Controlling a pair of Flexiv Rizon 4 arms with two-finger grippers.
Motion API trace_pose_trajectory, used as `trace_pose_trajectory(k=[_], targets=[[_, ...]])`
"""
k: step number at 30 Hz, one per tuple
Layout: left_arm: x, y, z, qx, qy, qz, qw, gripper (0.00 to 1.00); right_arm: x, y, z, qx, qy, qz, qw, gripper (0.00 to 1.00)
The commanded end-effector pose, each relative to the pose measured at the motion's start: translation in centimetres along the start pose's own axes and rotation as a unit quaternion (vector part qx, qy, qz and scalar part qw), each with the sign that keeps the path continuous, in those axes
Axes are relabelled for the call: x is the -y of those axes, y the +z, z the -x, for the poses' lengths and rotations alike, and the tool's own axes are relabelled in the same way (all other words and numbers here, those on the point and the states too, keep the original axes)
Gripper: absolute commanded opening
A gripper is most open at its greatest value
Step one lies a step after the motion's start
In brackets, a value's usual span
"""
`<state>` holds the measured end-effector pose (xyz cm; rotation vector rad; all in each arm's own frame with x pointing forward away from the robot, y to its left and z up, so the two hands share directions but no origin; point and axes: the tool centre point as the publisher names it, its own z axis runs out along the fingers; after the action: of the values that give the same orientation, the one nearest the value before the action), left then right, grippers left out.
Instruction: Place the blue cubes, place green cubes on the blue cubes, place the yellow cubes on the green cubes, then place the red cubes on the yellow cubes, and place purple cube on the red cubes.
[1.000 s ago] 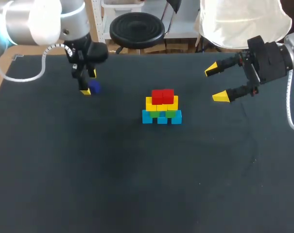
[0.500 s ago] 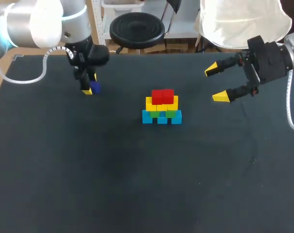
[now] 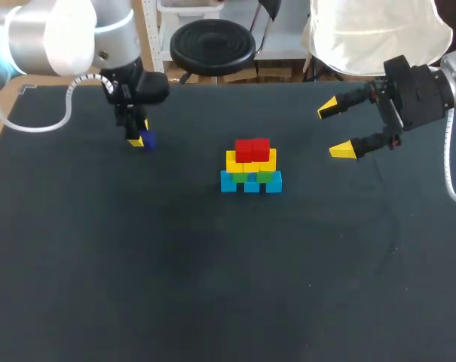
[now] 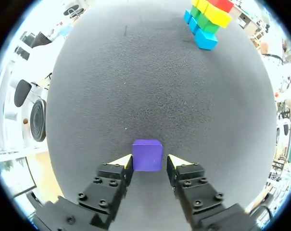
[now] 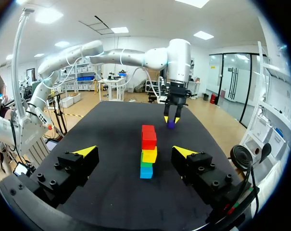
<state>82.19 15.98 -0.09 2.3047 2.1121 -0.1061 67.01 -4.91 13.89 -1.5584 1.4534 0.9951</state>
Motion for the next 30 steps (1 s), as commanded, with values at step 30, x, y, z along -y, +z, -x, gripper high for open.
trace_pose_trajectory(k=[30], targets=[[11.1,-4.0,1.9,0.042,-0.104,0.002,0.994,0.0,-0.1,0.0,0.0,0.001,-0.001,-0.001,1.0,1.0]])
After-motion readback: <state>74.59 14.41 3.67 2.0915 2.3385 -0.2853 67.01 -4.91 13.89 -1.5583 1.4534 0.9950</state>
